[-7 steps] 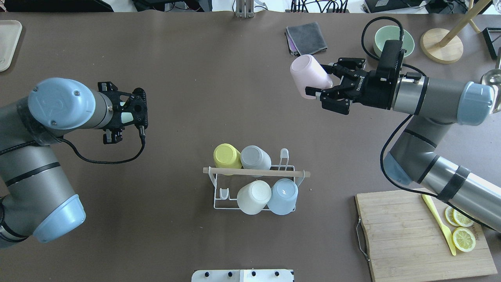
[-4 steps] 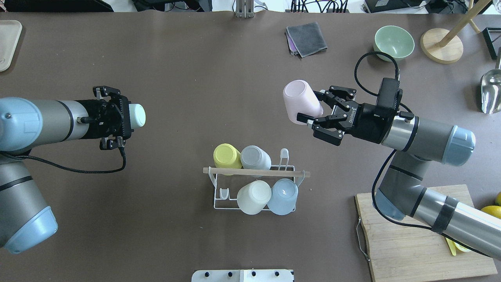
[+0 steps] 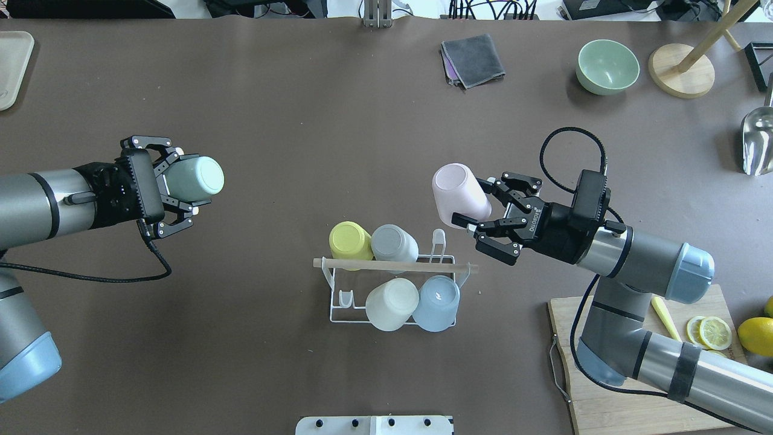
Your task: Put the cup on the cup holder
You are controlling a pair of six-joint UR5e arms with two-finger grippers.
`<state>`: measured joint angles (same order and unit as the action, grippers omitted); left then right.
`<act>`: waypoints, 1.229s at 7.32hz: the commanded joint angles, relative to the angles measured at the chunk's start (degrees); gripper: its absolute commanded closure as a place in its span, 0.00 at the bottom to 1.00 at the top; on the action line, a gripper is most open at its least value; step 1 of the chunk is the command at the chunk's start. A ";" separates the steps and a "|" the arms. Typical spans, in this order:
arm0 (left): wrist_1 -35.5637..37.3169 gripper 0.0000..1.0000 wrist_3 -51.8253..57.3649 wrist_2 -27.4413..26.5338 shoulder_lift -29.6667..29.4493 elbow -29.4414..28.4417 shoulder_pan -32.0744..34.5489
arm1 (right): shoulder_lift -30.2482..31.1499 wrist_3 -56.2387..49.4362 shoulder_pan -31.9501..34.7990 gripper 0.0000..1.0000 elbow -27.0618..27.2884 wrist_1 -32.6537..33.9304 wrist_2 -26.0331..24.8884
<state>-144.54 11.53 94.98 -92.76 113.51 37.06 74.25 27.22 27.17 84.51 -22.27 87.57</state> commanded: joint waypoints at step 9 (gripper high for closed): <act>-53.90 1.00 -20.91 -0.50 -8.45 -12.85 -14.20 | -0.25 -9.73 -3.18 0.49 0.22 -0.05 -2.23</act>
<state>-195.80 -7.16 94.57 -97.16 103.04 23.25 74.03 17.69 24.03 84.82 -22.46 85.33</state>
